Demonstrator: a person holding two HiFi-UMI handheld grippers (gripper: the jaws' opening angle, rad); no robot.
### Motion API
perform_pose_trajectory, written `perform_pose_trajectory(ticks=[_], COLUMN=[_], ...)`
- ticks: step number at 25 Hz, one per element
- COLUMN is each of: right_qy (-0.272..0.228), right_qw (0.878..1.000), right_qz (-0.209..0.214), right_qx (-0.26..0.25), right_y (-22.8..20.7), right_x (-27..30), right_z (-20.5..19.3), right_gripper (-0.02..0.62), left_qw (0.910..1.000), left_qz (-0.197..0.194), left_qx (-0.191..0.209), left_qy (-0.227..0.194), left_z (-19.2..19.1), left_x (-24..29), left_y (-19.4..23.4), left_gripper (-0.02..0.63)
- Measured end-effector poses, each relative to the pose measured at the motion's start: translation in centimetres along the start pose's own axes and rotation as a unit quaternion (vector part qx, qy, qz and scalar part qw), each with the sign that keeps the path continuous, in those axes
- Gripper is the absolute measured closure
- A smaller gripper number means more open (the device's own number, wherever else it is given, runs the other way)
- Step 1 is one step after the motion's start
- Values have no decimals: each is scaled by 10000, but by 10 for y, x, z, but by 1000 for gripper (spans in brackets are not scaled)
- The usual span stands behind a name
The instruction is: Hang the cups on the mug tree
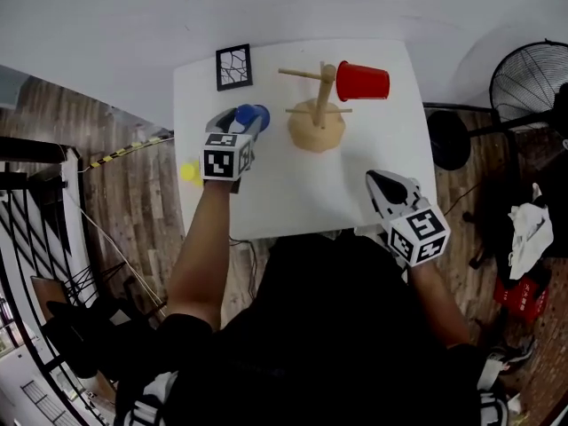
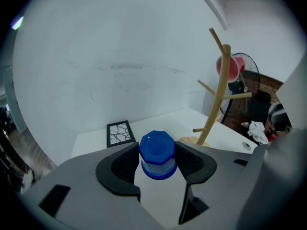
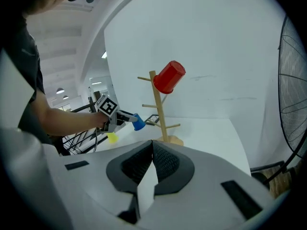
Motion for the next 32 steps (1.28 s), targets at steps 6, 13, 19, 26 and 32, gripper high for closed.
perform_pose_trajectory(ticks=[6,13,19,26,32], right_qy=[-206,-380,-512,-590,-573], right_qw=[9995,9983,9966,9951,9944], right_qz=[190,302,443,606,745], right_qx=[-159,-325,-466,-511,-484], right_y=[-2,-12,-15,-11,-4], right_x=[9,18,26,32,30], right_z=[16,36,52,58,52], right_gripper=[588,588,588,588,588], left_qw=[9982,9964,9951,9847,9631], left_qz=[28,-197,-275,-538,-982], left_qx=[-335,-469,-351,-857,-1699], left_qy=[-495,-682,-880,-1421,-1842], left_z=[19,25,42,80,114], left_x=[-42,-74,-96,-121,-134], left_y=[-2,-30,-49,-55,-53], left_gripper=[360,360,360,362,362])
Point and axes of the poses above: the fingertips, and each gripper's own axes: x forward along the fingers, y to its left, z out of its top, the point moved 2 cm from there along -x, backward along the fingers, and after that the axes turned 10 degrees about -x, right-handed, at the moved point
